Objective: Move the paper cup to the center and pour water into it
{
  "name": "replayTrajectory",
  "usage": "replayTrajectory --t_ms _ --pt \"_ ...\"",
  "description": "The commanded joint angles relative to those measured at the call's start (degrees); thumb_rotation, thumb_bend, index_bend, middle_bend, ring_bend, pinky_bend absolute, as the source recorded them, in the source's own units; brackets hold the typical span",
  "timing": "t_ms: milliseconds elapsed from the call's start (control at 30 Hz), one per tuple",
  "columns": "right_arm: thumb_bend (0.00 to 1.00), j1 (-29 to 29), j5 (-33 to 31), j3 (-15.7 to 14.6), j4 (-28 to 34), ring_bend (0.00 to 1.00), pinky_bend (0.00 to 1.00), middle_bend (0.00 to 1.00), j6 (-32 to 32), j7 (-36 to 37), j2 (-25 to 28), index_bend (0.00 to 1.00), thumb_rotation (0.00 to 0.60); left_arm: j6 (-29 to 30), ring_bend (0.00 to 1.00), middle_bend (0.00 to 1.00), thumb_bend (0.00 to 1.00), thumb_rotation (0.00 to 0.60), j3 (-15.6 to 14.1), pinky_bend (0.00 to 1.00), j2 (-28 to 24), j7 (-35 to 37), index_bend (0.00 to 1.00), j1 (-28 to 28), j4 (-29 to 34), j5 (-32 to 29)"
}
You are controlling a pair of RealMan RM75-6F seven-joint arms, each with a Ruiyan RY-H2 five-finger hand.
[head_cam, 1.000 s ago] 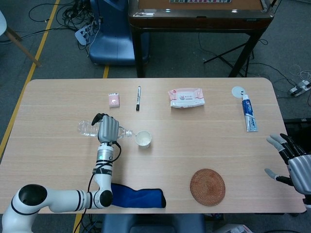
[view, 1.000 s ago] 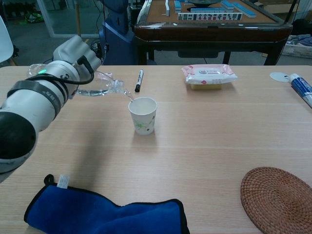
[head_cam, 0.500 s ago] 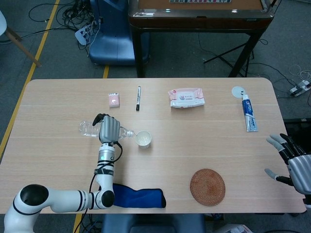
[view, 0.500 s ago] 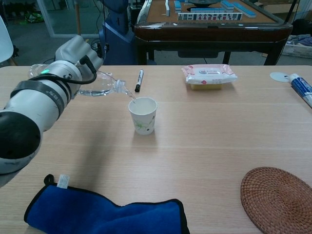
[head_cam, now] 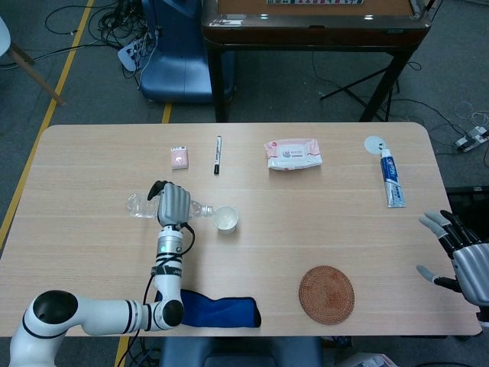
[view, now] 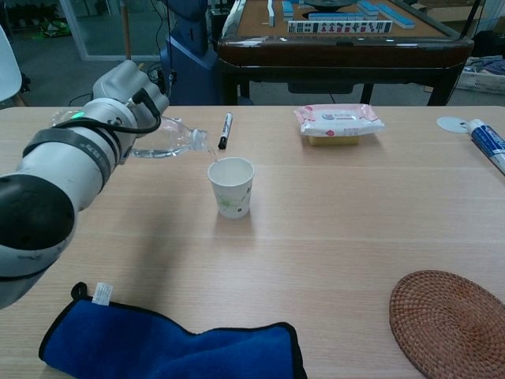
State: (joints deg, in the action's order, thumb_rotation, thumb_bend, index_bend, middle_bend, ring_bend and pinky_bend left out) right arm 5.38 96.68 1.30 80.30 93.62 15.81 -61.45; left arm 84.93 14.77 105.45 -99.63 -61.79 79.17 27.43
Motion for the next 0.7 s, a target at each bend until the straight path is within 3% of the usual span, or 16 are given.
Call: replayTrajectory --t_ms 33,333,700 --pt "0.00 0.02 -0.06 -0.01 0.00 0.08 0.32 0.16 -0.11 0.01 0.00 0.18 0.600 0.07 0.59 0.77 0.06 0.600 0.35 0.61 0.14 -0.08 0.72 -0.12 0.30 -0.47" --pt "0.00 0.08 -0.07 -0.05 0.09 0.08 0.32 0.16 -0.31 -0.13 0.03 0.18 0.600 0.24 0.59 0.77 0.06 0.600 2.26 0.61 0.11 1.15 0.72 -0.25 2.02 -2.61" --pt "0.00 0.18 -0.04 -0.11 0.16 0.08 0.32 0.16 -0.54 -0.31 0.01 0.18 0.600 -1.97 0.59 0.77 0.06 0.600 5.13 0.61 -1.20 9.79 0.72 1.92 5.08 -4.57"
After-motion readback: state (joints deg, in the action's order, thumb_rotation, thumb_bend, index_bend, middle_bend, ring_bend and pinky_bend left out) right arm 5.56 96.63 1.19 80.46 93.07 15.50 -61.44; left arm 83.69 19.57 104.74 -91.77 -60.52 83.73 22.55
